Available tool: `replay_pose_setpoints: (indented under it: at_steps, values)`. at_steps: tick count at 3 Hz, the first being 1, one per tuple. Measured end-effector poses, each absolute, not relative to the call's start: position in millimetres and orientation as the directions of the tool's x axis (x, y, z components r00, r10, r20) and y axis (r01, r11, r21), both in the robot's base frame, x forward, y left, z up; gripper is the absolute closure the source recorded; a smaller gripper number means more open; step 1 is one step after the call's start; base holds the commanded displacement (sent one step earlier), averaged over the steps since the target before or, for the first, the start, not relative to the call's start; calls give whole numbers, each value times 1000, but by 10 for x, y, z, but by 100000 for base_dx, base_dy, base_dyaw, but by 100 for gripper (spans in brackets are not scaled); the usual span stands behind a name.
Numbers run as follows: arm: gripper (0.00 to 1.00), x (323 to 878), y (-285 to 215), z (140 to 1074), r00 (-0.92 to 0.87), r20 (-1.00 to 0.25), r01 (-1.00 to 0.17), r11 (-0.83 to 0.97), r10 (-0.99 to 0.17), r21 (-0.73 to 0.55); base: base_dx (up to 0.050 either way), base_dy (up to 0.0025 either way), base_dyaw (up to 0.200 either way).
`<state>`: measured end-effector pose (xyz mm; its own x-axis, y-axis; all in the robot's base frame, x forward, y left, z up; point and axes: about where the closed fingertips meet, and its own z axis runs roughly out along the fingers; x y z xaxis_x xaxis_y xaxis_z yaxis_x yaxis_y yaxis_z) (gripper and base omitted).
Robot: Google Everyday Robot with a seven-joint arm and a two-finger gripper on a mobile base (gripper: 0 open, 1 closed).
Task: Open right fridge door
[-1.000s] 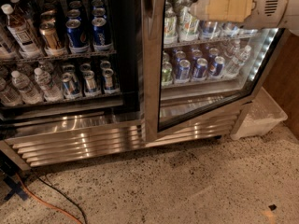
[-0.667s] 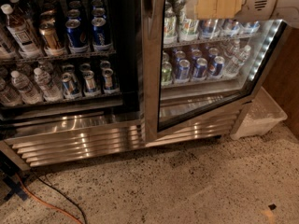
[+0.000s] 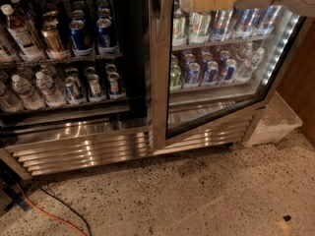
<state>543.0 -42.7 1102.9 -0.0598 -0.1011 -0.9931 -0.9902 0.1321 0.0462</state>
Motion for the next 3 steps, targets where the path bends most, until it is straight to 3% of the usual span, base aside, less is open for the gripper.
replay_pose_setpoints:
  at_steps: [3]
  values:
    - [5,5571,-250,10899,-93,-995,-991,-95,42,89,0,0,0]
